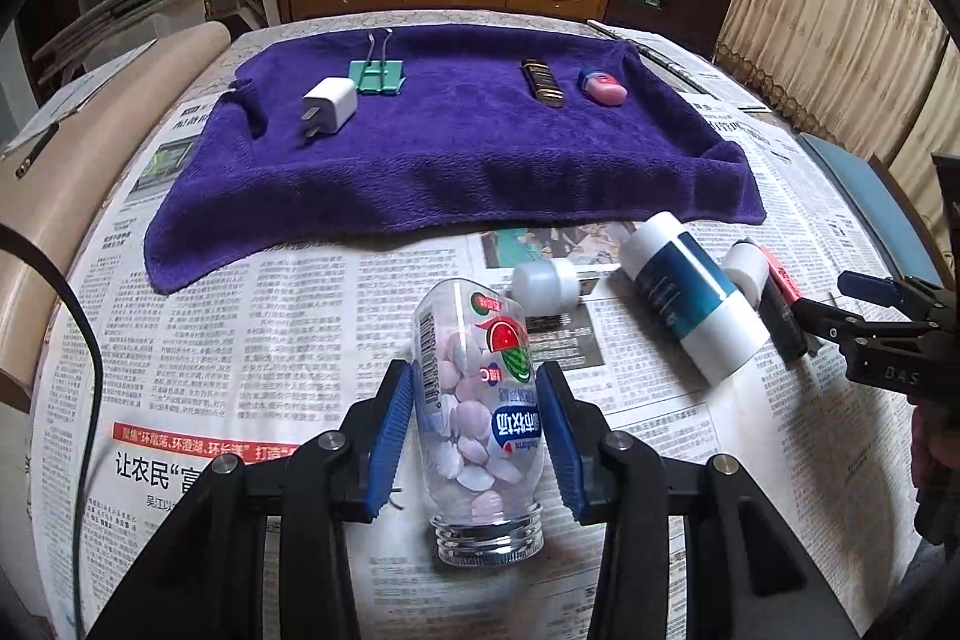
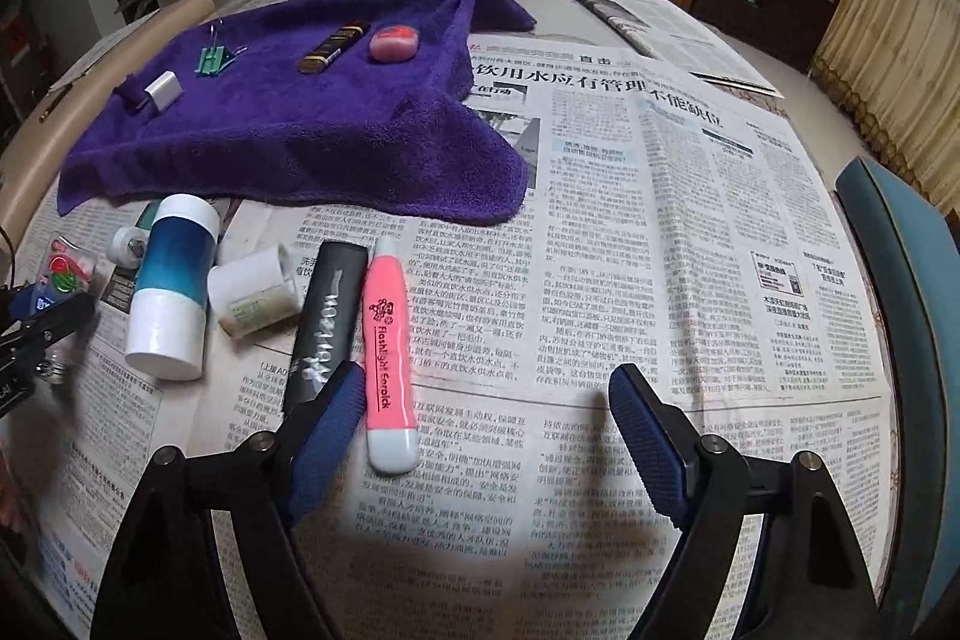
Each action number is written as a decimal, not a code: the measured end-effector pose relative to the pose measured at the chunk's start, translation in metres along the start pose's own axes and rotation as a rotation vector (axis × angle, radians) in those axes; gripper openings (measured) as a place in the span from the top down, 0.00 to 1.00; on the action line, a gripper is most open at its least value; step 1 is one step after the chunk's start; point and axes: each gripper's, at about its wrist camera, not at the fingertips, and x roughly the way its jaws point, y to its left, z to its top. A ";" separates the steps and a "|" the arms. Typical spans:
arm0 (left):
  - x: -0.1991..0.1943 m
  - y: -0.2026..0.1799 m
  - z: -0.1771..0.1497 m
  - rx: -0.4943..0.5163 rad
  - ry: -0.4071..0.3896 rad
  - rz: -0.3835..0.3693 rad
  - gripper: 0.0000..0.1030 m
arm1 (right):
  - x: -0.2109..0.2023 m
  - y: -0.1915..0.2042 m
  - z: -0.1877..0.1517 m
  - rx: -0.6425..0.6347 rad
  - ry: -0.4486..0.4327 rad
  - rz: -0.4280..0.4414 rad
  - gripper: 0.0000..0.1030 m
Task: Organize rigid objects
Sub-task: 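Grasp the clear pill bottle with the left tool while the right tool grasps the pink tube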
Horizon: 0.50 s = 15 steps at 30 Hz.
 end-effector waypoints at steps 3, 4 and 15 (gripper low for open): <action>-0.001 0.007 -0.001 -0.013 0.000 -0.006 0.61 | 0.003 0.006 0.000 -0.009 -0.014 0.008 0.21; -0.002 0.010 0.000 -0.018 -0.002 -0.008 0.61 | 0.004 0.008 0.001 -0.015 -0.022 0.011 0.21; -0.010 0.023 -0.001 -0.036 -0.007 -0.015 0.61 | -0.001 0.029 0.003 -0.034 -0.056 0.077 0.68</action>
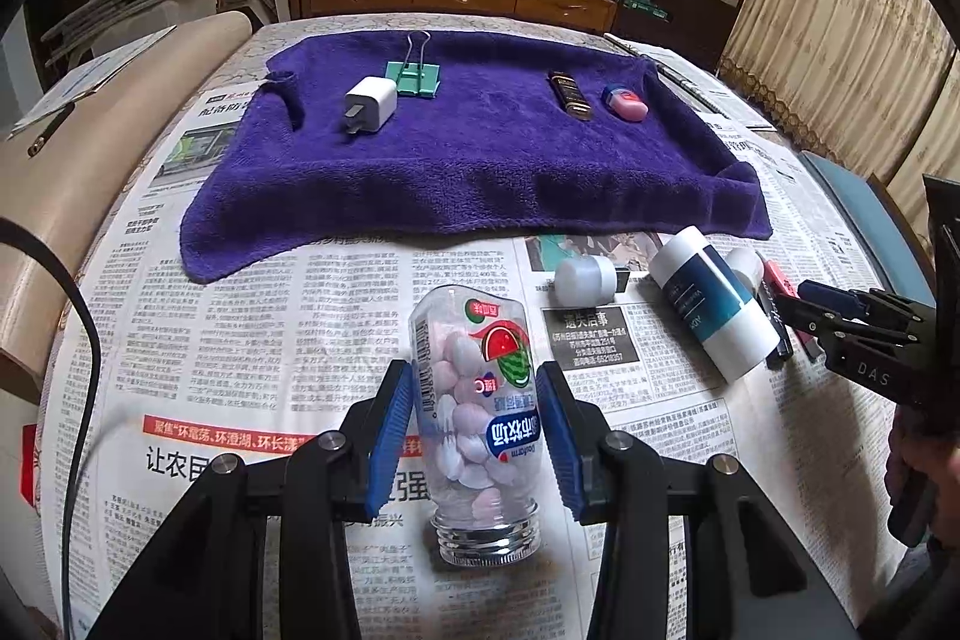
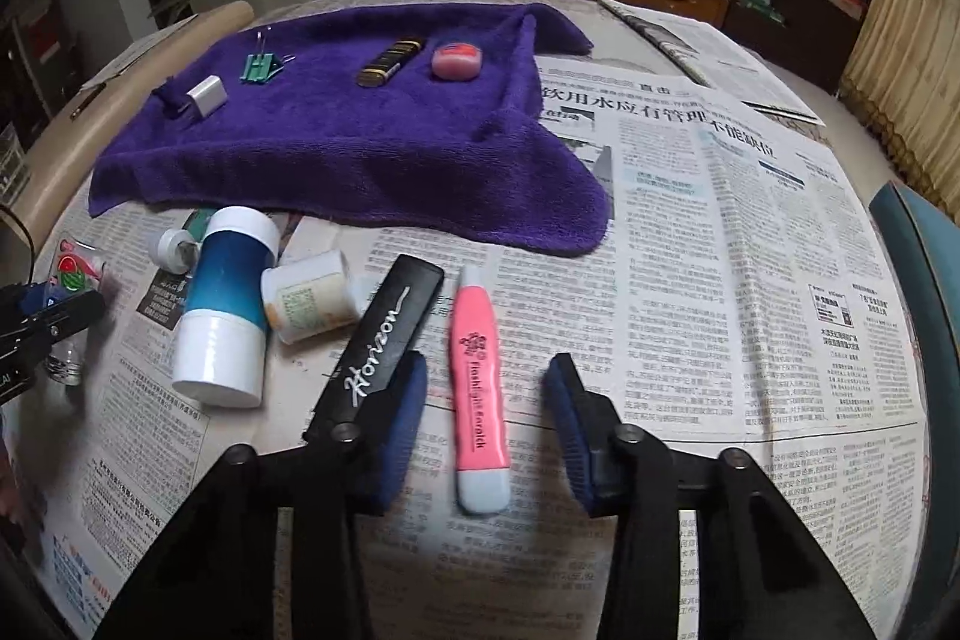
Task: Organize rigid objects
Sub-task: 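Grasp the clear pill bottle with the left tool while the right tool grasps the pink tube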
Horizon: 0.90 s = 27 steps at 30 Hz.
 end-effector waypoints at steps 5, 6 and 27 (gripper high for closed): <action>-0.005 0.010 -0.001 -0.016 -0.005 -0.001 0.61 | -0.001 0.002 0.001 -0.003 0.003 0.017 0.84; -0.006 0.012 -0.001 -0.016 -0.006 0.000 0.61 | -0.001 0.000 0.001 0.004 0.007 0.025 0.84; -0.015 0.028 0.018 -0.024 -0.041 -0.014 0.62 | -0.022 -0.018 0.014 0.066 -0.026 0.075 0.84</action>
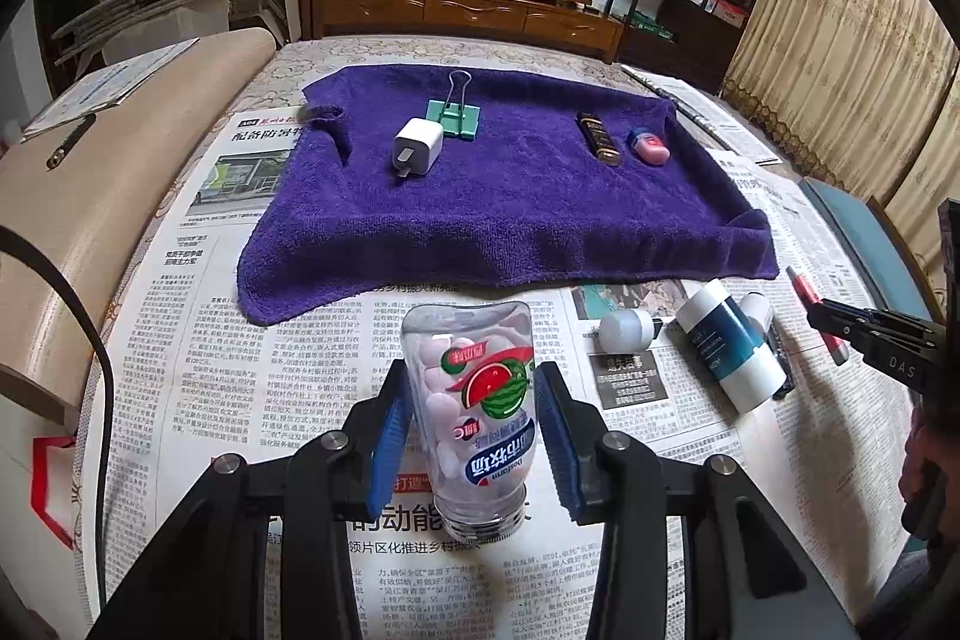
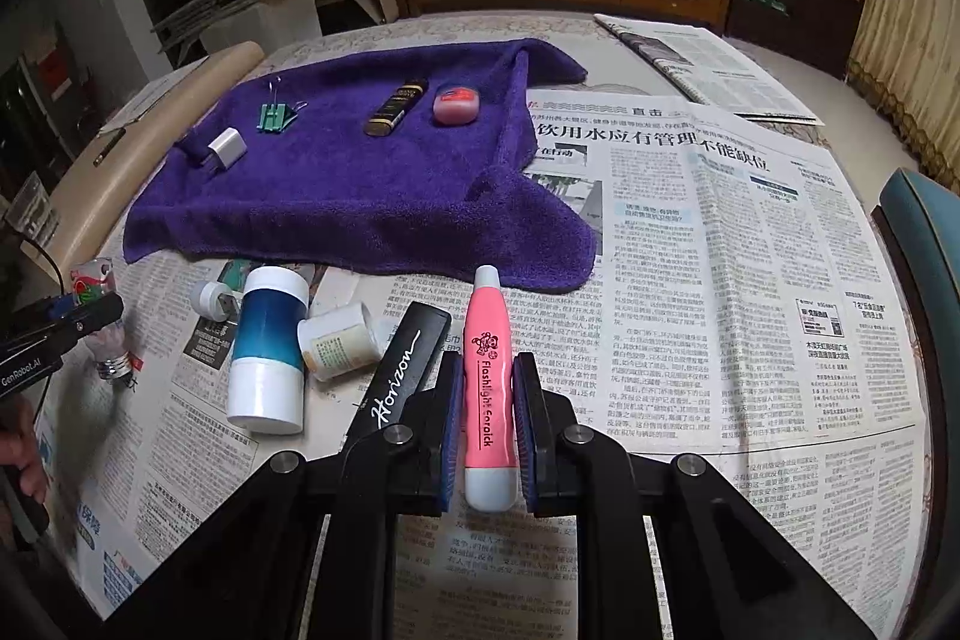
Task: Organize rigid objects
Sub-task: 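Grasp the clear pill bottle with the left tool while the right tool grasps the pink tube, then carry the pill bottle and pink tube over the purple towel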
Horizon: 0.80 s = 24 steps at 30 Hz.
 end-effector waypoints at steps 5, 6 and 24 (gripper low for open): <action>-0.003 0.002 0.004 -0.012 -0.009 -0.018 0.63 | -0.003 0.004 0.000 -0.007 -0.006 0.017 0.84; -0.004 0.002 0.005 -0.017 -0.009 -0.029 0.63 | -0.003 0.005 0.000 -0.009 -0.005 0.020 0.84; 0.002 0.003 0.045 -0.030 -0.013 -0.093 0.63 | -0.011 0.014 0.033 0.020 -0.027 0.107 0.84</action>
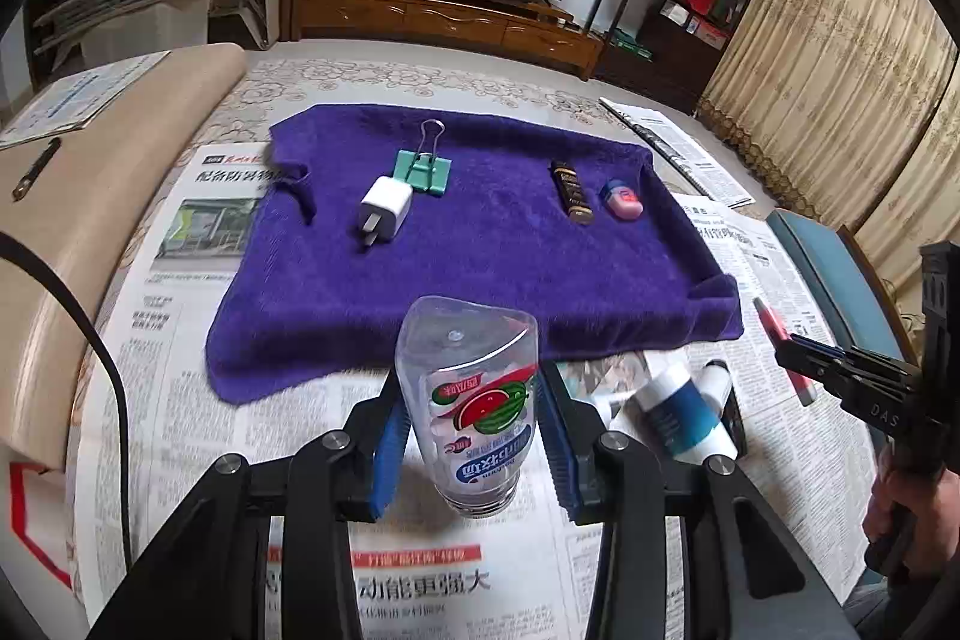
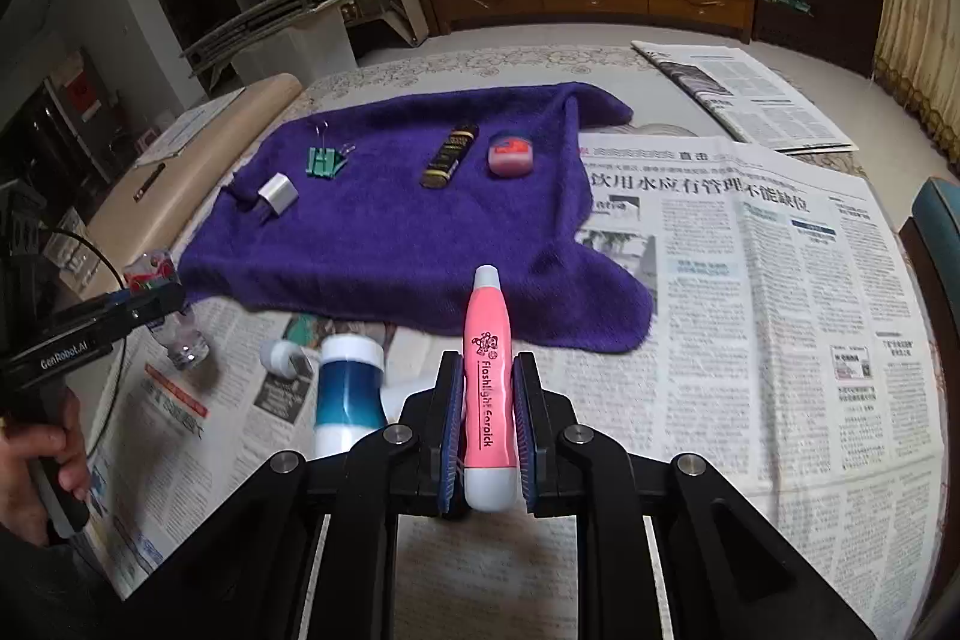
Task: Organize rigid objects
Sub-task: 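Carry the pill bottle and pink tube over the purple towel, then lower the pill bottle and pink tube onto the towel, opening both tools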
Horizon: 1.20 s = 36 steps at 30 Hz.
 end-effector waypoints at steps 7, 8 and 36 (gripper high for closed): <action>0.005 0.005 0.040 0.006 -0.013 -0.007 0.63 | 0.026 0.013 0.041 -0.013 0.014 0.025 0.84; 0.007 0.006 0.046 0.006 -0.011 -0.011 0.63 | 0.030 0.015 0.047 -0.014 0.017 0.028 0.84; 0.124 -0.014 0.097 0.110 0.204 0.000 0.63 | 0.117 0.001 0.082 -0.081 0.122 -0.058 0.84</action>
